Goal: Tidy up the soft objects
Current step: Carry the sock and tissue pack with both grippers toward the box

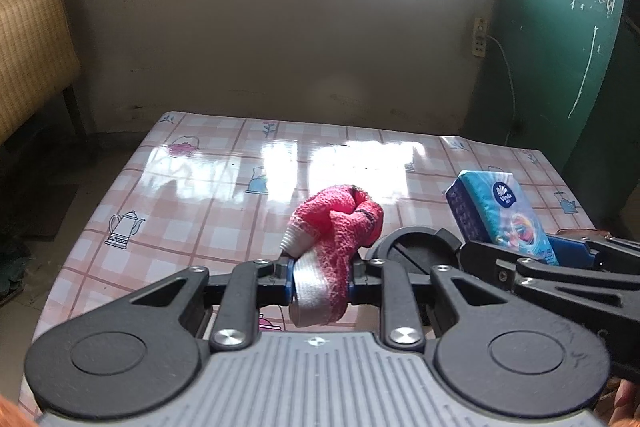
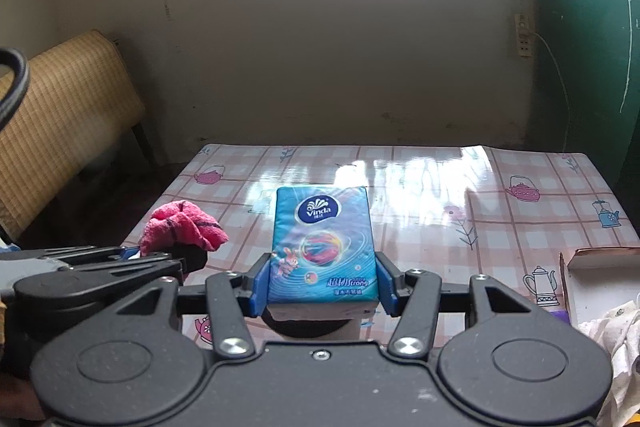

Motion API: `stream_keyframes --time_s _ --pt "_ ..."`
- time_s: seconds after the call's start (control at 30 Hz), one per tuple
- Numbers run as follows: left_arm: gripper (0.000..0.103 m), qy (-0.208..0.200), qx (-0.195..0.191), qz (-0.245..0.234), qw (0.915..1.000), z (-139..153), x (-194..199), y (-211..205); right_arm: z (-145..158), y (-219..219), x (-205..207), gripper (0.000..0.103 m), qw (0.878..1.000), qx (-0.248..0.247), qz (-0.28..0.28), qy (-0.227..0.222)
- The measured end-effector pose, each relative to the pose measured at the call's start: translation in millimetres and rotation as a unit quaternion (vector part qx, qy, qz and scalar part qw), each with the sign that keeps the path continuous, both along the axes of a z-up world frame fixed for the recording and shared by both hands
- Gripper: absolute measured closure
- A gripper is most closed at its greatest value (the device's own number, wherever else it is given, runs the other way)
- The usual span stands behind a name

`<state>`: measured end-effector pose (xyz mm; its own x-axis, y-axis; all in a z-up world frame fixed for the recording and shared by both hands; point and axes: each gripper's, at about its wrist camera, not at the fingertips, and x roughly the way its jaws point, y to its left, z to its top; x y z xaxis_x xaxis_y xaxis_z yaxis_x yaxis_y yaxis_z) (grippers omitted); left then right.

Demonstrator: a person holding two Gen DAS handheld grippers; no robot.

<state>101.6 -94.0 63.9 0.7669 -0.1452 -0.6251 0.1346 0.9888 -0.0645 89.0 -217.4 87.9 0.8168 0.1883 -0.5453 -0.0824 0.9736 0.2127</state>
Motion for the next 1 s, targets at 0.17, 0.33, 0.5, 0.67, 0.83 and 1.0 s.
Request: stream_keyframes --time_s 0.17,0.33,0.5,0.67,0.83,1.0 --pt "0.078 0.001 0.000 -0.009 1.0000 -1 1 -7 -1 -6 -1 0.040 1.000 0.000 -0.007 -0.001" --pt "0.078 0.001 0.002 -0.014 0.9999 -2 1 -15 -2 -14 -1 0.040 1.000 0.001 -0.013 -0.001" --pt "0.078 0.004 0.001 -0.020 0.9998 -4 3 -23 -3 -25 -1 0.040 1.000 0.001 -0.019 0.000" --pt "0.078 0.004 0.000 -0.026 0.9997 -4 3 -31 -4 -31 -2 0.040 1.000 0.001 -0.025 0.000" --pt "0.078 0.004 0.000 -0.031 0.9995 -5 5 -37 -4 -37 -3 0.040 0.999 0.001 -0.033 0.000" --pt "0.078 0.005 0.001 -0.037 0.9993 -6 4 -44 -4 -45 -4 0.040 0.999 0.001 -0.038 0.000"
